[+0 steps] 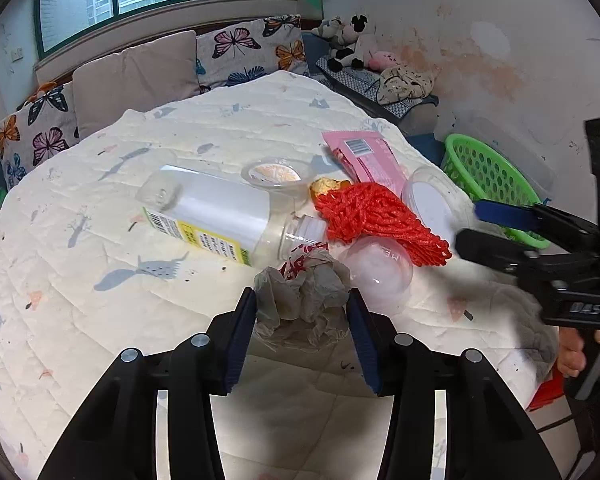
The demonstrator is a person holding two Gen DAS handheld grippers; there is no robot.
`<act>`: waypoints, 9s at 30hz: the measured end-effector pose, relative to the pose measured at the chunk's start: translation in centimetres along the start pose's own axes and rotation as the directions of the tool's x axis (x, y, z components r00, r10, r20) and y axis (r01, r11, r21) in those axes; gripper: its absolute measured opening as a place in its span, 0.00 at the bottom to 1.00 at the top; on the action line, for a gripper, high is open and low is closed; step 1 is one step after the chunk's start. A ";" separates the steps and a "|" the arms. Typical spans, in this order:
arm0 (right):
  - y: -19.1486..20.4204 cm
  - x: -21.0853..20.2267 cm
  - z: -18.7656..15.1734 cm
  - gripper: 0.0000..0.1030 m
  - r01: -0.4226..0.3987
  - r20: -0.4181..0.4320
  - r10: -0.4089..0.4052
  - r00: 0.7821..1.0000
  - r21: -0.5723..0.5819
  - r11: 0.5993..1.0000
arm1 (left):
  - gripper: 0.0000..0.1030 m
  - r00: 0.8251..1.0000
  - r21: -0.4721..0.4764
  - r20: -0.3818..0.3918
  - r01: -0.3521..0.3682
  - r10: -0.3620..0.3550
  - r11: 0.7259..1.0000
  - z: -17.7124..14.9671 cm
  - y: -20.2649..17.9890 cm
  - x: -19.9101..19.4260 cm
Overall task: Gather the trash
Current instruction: 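Grasp the crumpled tissue with the left gripper while the right gripper grasps the red mesh bag, then carry the tissue and mesh bag over the green basket and open both grippers, then move both grippers back over the table toward the clear containers, then grasp the clear plastic cup with the left gripper while the right gripper grasps the clear round lid, then carry the cup and lid over the green basket and open both grippers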
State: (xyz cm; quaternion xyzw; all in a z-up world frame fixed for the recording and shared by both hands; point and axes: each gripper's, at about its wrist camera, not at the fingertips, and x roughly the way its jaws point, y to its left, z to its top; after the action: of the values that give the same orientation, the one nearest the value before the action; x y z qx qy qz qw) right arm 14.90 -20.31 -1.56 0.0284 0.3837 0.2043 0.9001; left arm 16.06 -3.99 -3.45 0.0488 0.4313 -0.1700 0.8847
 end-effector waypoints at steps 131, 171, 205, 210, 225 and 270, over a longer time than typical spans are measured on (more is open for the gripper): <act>-22.4 -13.0 -7.5 0.64 0.287 0.038 -0.342 0.939 0.463 0.839 | 0.49 0.951 0.217 -0.111 0.306 -0.288 0.927 13.4 -24.2 9.6; -9.8 -10.3 -7.2 0.91 0.200 0.068 -0.223 0.972 0.255 0.946 | 0.85 0.993 0.066 0.014 0.117 -0.119 0.991 5.0 -9.0 0.7; -4.5 3.5 -3.7 0.96 0.169 -0.122 -0.171 0.978 -0.028 0.985 | 0.89 0.997 -0.026 -0.034 0.070 -0.070 0.997 0.1 -3.0 1.5; -4.8 3.7 -3.8 0.91 0.176 -0.112 -0.178 0.978 -0.023 0.984 | 0.88 0.997 -0.011 -0.032 0.068 -0.068 0.998 0.2 -3.4 1.8; -5.9 1.1 -4.3 0.87 0.133 -0.097 -0.129 0.987 0.040 0.990 | 0.77 0.996 -0.007 -0.069 0.061 -0.061 0.998 1.0 -4.7 4.9; -13.3 -6.8 -4.0 0.87 0.201 0.013 -0.212 0.977 0.272 0.941 | 0.53 0.988 0.112 -0.002 0.153 -0.153 0.982 5.9 -10.7 3.2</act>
State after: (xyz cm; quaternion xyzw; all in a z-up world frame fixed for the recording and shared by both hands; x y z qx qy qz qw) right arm 12.47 -35.58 -2.58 0.1143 0.3897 0.0540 0.9122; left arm 18.63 -16.21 -1.58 0.0642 0.4205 -0.2614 0.8664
